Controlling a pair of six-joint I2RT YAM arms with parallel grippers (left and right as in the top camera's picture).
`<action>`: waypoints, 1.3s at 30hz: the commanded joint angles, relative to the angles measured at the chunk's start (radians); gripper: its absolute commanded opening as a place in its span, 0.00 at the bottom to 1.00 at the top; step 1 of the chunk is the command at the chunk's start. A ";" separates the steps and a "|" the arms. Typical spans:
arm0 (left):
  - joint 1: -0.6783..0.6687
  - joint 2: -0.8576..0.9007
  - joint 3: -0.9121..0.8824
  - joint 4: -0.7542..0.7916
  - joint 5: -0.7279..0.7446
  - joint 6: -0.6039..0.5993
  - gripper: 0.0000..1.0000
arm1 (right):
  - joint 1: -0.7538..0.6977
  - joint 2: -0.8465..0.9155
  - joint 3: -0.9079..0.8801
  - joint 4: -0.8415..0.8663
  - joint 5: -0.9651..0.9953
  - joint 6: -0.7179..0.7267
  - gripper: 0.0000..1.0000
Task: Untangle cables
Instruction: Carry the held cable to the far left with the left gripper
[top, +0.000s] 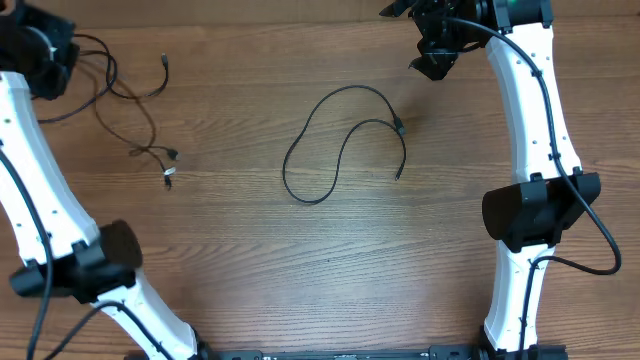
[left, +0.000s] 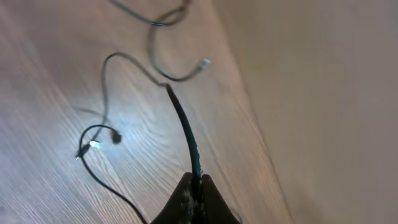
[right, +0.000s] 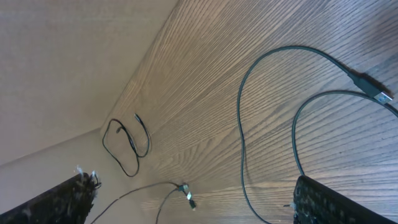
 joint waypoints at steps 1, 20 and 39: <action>0.103 0.069 0.011 -0.002 -0.018 -0.082 0.04 | 0.003 0.010 0.002 -0.003 0.027 -0.009 1.00; 0.368 0.459 0.011 0.105 -0.369 0.123 0.04 | 0.003 0.010 0.002 -0.017 0.063 -0.008 1.00; 0.385 0.546 0.010 0.174 -0.311 0.475 0.82 | 0.003 0.010 0.002 -0.018 0.063 -0.009 1.00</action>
